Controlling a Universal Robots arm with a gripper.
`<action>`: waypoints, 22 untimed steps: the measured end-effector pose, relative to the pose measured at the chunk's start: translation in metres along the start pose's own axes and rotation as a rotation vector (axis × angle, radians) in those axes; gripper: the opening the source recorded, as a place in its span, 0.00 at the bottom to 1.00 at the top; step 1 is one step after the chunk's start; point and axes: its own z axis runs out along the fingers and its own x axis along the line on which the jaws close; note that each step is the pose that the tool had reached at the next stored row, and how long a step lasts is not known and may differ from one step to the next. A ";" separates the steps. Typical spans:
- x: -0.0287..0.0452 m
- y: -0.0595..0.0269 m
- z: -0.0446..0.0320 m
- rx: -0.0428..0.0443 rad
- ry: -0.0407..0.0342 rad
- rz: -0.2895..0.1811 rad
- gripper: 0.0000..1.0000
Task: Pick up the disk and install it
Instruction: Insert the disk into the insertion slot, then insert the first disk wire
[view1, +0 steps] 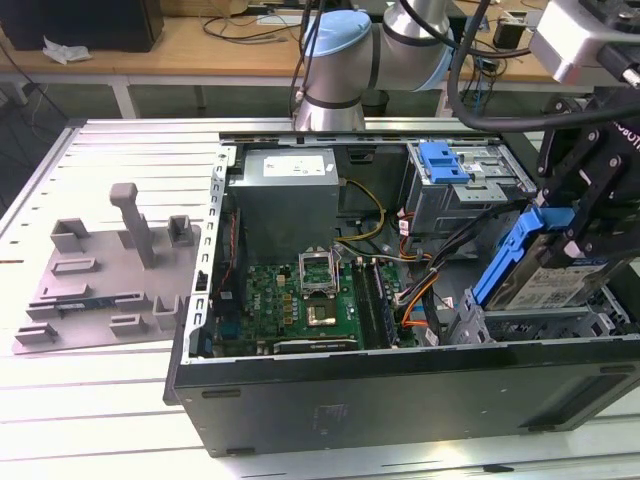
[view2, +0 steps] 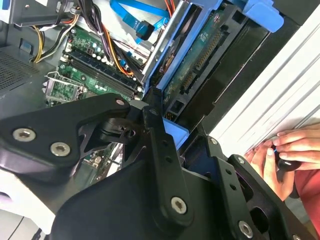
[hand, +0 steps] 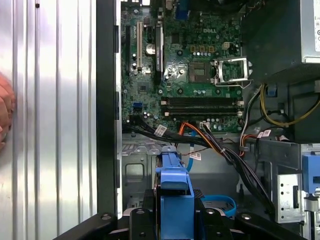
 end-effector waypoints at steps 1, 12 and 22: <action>0.0001 0.0000 0.0007 0.0000 0.0002 0.000 0.37; 0.0004 -0.0001 0.0021 0.0000 0.0001 0.000 0.56; 0.0004 -0.0001 0.0021 -0.0001 0.0001 -0.001 0.56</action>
